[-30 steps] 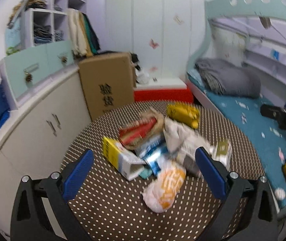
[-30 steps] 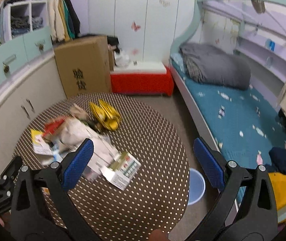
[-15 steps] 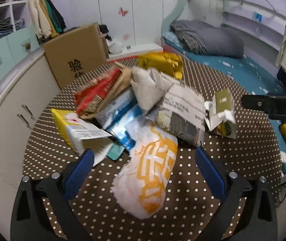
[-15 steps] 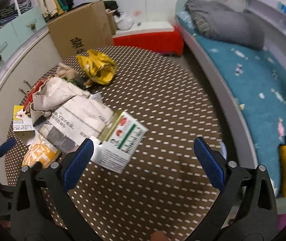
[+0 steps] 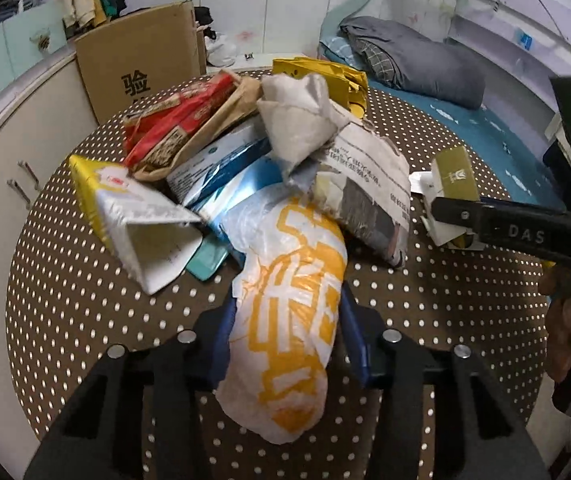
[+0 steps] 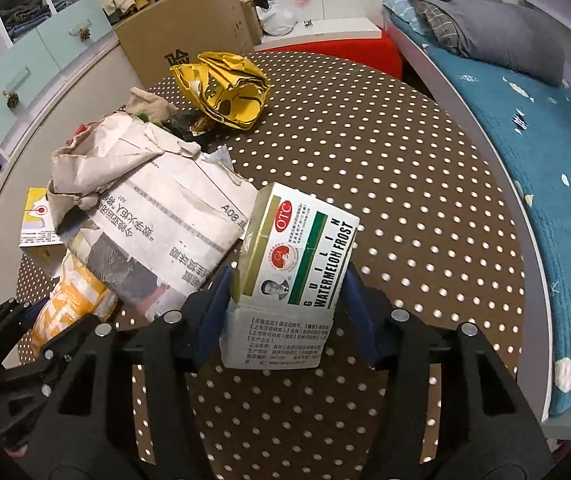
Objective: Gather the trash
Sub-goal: 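Carry both held items over the blue wastebasket on the floor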
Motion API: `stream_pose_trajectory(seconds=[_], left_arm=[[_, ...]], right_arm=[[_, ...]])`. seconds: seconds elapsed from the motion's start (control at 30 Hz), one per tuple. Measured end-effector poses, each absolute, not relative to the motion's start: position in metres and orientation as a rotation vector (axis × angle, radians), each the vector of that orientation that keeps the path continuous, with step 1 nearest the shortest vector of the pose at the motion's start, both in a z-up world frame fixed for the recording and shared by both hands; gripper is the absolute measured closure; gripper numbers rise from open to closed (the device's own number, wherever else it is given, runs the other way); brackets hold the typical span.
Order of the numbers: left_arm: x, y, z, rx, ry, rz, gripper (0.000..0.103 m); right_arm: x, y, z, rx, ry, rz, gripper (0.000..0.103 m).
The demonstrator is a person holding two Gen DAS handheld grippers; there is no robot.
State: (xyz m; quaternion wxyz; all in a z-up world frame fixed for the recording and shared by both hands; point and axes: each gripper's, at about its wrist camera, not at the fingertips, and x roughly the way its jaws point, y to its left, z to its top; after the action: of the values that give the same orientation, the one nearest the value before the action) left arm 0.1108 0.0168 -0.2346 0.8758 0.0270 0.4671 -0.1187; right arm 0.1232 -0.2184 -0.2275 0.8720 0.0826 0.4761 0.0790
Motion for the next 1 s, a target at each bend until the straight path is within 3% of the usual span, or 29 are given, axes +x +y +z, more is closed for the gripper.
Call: stream_pose_trajectory(seconds=[0.5,0.73,1.0], left_arm=[[0.037,0.032,-0.195,-0.008,0.866,-0.181,0.059],[0.056,-0.021,-0.158,-0.003,0.769,-0.297,0.059],[0.104,-0.125,-0.15,0.032,0.758,-0.469,0.059]], right_arm=[[0.091,-0.275,-0.195,0.283,0.87,0.206,0.049],[0.083,-0.322,-0.171,0.334,0.785,0.172,0.049],[0.078,-0.414,-0.17,0.416,0.745,0.021,0.049]])
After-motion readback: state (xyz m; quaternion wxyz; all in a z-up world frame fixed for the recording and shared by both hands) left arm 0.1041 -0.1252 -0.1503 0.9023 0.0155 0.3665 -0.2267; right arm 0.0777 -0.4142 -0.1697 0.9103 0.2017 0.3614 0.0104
